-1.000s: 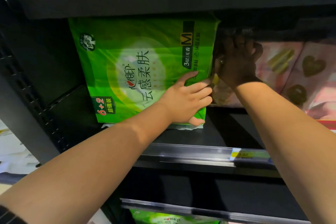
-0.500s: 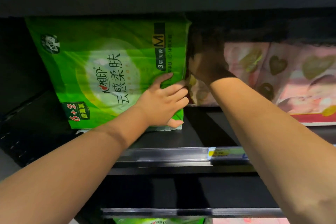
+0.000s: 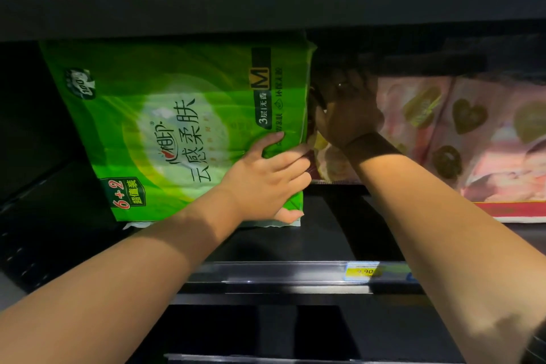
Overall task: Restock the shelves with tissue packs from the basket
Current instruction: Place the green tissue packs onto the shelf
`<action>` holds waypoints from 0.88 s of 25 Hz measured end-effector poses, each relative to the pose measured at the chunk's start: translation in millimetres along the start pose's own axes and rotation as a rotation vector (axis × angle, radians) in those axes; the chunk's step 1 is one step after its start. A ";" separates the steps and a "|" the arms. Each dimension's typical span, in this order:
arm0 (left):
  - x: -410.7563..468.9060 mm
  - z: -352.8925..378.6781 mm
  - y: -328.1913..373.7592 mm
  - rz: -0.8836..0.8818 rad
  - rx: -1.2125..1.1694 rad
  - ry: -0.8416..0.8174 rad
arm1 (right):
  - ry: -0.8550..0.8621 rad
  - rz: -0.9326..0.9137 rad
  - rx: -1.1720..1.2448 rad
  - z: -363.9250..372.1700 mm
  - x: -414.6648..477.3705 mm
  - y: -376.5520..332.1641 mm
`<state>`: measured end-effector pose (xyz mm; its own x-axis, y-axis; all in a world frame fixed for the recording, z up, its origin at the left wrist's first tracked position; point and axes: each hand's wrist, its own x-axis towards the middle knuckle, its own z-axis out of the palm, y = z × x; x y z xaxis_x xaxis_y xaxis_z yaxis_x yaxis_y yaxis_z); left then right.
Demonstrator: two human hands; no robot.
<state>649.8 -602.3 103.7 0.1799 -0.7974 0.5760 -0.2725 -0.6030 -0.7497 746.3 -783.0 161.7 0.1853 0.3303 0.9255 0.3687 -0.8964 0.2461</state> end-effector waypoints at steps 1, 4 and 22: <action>0.0 -0.2 0.4 0.002 0.002 -0.001 | 0.014 -0.016 -0.009 2.7 -5.3 4.1; -1.0 -0.6 -0.5 0.005 -0.002 -0.002 | 0.053 -0.033 -0.076 7.5 -25.0 17.3; 9.5 32.7 -13.6 -0.025 -0.003 -0.080 | 0.122 -0.091 -0.103 9.0 -42.2 62.7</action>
<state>686.1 -602.3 108.8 0.2614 -0.7817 0.5662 -0.2701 -0.6224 -0.7346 769.8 -850.5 135.5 0.0415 0.3785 0.9247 0.2828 -0.8921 0.3524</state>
